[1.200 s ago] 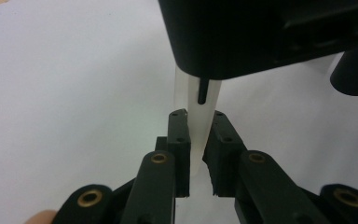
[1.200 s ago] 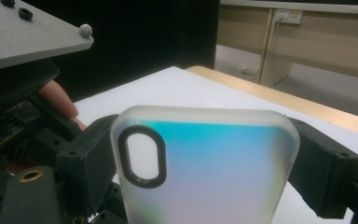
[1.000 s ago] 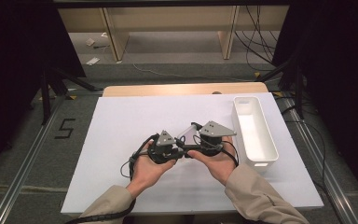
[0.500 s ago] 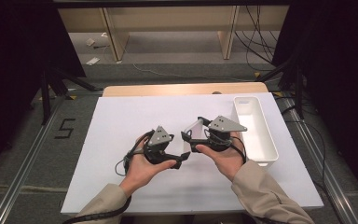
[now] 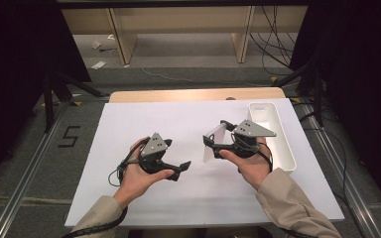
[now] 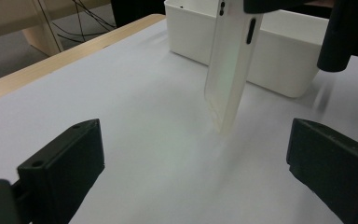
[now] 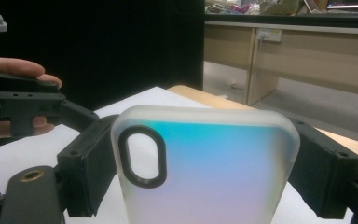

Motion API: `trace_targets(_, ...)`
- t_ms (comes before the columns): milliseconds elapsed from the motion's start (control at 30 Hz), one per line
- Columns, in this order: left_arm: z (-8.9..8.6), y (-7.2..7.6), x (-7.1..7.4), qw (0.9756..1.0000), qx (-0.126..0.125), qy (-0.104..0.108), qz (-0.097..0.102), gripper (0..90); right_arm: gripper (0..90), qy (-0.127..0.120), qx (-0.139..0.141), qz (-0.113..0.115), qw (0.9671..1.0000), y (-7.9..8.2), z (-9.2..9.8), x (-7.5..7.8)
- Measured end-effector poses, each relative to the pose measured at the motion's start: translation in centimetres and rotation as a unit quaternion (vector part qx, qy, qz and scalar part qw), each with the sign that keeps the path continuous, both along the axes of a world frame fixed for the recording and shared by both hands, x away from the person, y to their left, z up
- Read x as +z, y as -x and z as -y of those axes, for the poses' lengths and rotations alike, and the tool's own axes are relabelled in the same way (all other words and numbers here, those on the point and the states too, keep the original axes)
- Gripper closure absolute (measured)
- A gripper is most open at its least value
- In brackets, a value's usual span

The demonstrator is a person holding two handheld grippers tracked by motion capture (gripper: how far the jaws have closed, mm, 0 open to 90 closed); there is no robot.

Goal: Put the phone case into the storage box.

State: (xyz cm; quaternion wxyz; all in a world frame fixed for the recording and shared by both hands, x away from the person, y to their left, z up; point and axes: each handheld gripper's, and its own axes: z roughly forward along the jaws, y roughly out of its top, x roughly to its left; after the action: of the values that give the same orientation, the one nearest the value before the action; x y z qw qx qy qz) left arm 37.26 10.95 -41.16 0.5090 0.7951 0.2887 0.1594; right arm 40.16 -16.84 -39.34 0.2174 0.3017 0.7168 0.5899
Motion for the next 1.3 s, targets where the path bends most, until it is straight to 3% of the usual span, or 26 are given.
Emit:
trace_targets(767,-2.4,0.0,-0.9,0.9998,0.02,0.003,0.002,1.3,18.0,-0.022,-0.038,0.014,0.999,-0.5,3.2,1.7)
trace_targets(1300,-4.0,-0.1,-1.3,0.9995,0.031,-0.004,0.005,0.0,18.0,-0.03,-0.052,0.02,0.998,-0.8,4.1,2.3)
